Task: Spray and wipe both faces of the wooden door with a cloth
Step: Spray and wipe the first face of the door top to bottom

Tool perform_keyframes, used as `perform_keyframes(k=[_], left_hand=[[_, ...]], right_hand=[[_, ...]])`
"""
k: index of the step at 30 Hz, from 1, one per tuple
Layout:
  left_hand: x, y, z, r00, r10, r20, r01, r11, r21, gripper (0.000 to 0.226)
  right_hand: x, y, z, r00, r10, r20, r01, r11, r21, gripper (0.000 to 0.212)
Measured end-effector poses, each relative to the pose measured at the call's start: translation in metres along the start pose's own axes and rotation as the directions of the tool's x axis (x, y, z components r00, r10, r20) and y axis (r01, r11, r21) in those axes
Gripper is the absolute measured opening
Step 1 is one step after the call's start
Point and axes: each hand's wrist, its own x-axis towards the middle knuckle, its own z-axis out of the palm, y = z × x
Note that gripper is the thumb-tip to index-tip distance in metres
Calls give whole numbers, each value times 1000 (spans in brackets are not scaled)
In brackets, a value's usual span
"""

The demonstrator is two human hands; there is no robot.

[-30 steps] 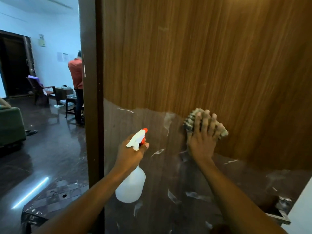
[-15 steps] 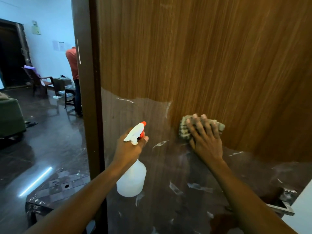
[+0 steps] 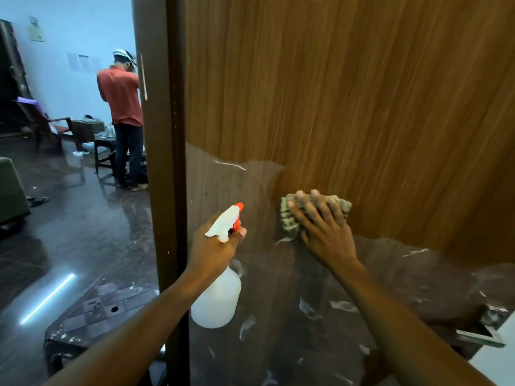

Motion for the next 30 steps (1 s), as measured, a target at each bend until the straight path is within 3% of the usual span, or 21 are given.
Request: perform_keyframes(k=[2,4,5,7,10,12,14,15,17,19,20,22,24,27,29,30], left_hand=[[12,-3,-12,1000,-7,-3,7,1000,-2,36],[23,-8,-21,1000,-12,-3,12,1000,-7,35],[27,-11,-24,1000,-9,-8,9,1000,-12,37],[37,-16,-34,1000,6,-7,-6,1000,-20,40],[46,-22,-48,999,43,10,-42,999,-21,44],[50,-28,-60,997,74,23,-73,997,-27,45],[53,-33,-73,994,103,37,-102,994,-25,41],[55,-35,-80,993,110,44,-109,994,-22,38],[59,-40,-95,993,110,42,-110,994,-14,37],[63,-43,-108,992,117,38,-117,993,-9,38],[64,-44,-113,991,128,40,-128,992,-8,37],[67,-46,-123,985,161,58,-161,987,-1,33],[70,-47,-129,978,196,72,-197,980,5,33],[73,-48,-139,971,228,79,-227,974,-20,39],[73,-51,-147,973,217,76,-214,976,-47,38],[73,-53,-149,975,209,77,-205,977,-55,37]], right_hand=[[15,-5,-6,968,248,-40,-249,968,-16,77],[54,-25,-10,858,502,-108,-502,864,35,72],[75,-38,-11,826,550,-122,-546,835,68,70],[106,-65,-8,874,474,-107,-470,881,62,71],[100,-84,1,983,180,-36,-179,984,10,71],[82,-81,0,999,37,-11,-37,999,-9,66],[66,-73,-3,1000,-2,21,3,1000,-31,68],[62,-70,-5,998,49,35,-47,998,-40,71],[75,-83,-8,956,294,-5,-294,955,-27,76],[116,-112,-12,830,554,-68,-553,832,38,72],[139,-126,-12,796,599,-86,-595,801,66,72],[174,-152,-7,865,496,-75,-494,868,47,72],[175,-165,1,973,230,-15,-230,973,-7,70],[139,-161,4,997,-56,44,58,997,-46,62],[119,-149,2,992,-100,78,105,992,-65,67],[118,-143,0,995,-38,87,44,997,-69,71]])
